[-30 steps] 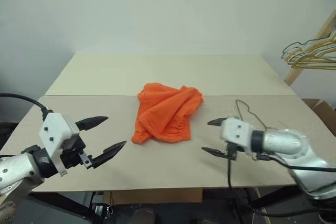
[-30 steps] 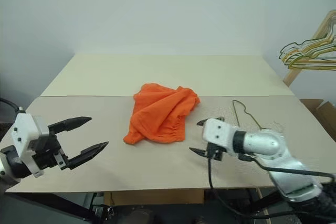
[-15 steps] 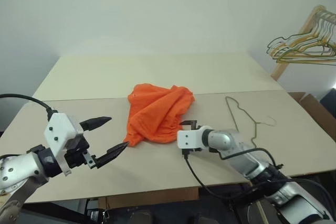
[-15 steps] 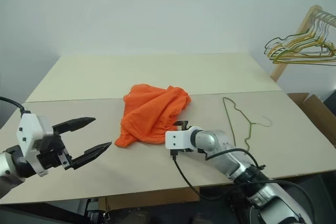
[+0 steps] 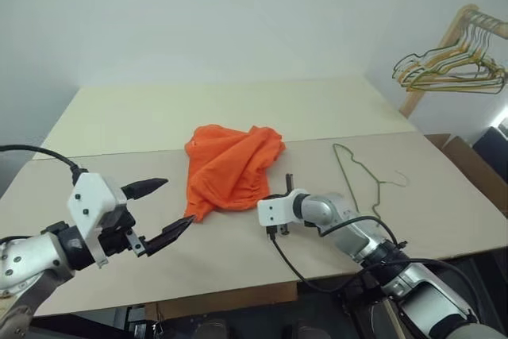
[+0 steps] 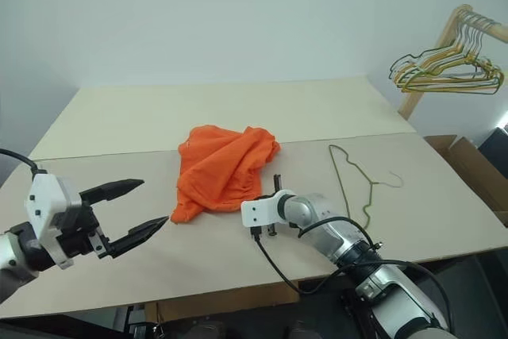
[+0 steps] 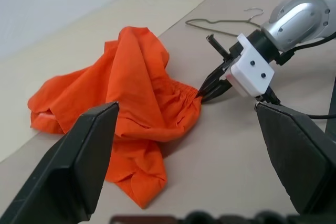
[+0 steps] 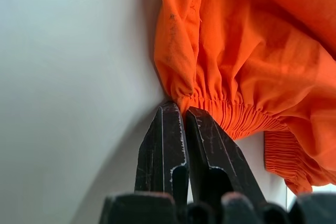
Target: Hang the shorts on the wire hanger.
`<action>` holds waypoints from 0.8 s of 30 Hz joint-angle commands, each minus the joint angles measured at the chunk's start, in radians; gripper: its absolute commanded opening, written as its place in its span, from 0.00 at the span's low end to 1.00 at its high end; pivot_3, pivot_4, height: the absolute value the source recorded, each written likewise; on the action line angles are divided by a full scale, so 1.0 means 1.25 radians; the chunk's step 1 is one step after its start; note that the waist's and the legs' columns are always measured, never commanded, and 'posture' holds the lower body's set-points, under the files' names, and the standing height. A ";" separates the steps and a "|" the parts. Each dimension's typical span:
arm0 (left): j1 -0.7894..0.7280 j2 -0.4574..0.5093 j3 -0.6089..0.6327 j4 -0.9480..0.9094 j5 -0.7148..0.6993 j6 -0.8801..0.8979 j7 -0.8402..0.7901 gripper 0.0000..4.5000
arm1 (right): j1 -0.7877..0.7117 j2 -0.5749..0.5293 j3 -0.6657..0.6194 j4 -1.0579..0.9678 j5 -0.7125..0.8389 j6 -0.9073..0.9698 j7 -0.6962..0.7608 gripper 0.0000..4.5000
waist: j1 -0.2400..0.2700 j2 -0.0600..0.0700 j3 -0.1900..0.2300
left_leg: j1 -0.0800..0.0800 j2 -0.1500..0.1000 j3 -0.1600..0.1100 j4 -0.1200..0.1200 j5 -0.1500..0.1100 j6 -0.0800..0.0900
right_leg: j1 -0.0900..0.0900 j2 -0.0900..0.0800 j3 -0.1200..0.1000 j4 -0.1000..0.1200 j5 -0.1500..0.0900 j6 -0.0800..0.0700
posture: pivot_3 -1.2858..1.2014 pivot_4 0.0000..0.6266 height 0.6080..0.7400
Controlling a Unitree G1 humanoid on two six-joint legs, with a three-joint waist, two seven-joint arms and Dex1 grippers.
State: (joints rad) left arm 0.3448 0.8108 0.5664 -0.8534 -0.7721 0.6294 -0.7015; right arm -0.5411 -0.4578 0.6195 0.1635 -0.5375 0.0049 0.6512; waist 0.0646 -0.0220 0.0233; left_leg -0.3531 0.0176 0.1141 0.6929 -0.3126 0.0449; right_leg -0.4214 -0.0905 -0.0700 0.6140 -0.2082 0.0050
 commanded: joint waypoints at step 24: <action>-0.279 0.053 -0.582 0.580 0.775 -0.429 0.030 0.86 | 0.115 -0.246 -0.214 -0.272 0.193 -0.182 0.176 0.00 | -0.011 0.005 -0.001 | 0.000 0.001 0.001 0.001 -0.001 0.002 | -0.001 -0.001 0.000 0.001 0.000 -0.001 | 0.55 0.00 1.00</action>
State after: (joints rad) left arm 0.0151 0.8565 -0.1392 -0.2049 0.1245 0.1364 -0.6640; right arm -0.3892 -0.7555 0.3966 -0.1426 -0.3265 -0.2282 0.8668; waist 0.0506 -0.0155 0.0223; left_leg -0.3529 0.0183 0.1152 0.6938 -0.3138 0.0481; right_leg -0.4221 -0.0919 -0.0701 0.6155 -0.2085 0.0036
